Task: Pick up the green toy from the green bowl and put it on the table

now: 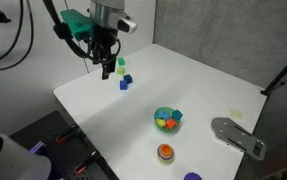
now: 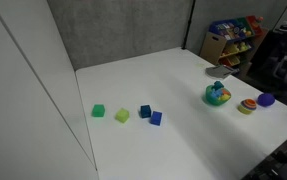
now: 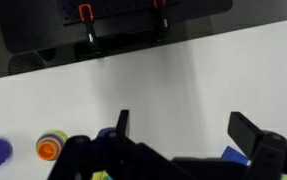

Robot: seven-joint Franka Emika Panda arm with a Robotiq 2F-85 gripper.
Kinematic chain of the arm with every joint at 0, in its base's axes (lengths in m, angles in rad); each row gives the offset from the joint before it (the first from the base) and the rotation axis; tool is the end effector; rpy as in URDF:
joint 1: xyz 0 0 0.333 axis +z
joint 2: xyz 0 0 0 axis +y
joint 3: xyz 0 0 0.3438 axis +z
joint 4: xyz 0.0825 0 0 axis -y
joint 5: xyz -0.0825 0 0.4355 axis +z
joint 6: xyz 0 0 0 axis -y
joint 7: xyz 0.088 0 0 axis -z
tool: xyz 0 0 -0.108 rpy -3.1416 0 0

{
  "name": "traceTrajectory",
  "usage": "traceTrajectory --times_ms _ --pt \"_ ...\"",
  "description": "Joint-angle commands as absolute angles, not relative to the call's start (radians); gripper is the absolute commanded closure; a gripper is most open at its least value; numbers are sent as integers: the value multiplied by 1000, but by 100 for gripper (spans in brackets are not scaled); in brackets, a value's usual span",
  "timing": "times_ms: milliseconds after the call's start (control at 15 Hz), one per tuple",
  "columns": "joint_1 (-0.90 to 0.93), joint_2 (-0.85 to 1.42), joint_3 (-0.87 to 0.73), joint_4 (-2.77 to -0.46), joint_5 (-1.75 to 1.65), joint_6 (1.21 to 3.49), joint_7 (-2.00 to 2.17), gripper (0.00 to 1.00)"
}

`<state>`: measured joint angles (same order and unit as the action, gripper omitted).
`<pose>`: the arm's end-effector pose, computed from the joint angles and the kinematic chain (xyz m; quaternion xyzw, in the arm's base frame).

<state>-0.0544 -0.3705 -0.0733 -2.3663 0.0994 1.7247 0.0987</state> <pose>0.4368 -0.0477 0.4515 -0.9814 0.1216 0.1349 0.0623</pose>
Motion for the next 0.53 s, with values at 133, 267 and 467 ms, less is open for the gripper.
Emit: traceTrajectory --times_ms 133,267,467 --pt "-63 -370 -66 -2365 102 1723 96 0" --pt "-59 -341 -57 -2353 99 1753 106 0" --pt "-60 -274 -51 -2331 95 1817 117 0"
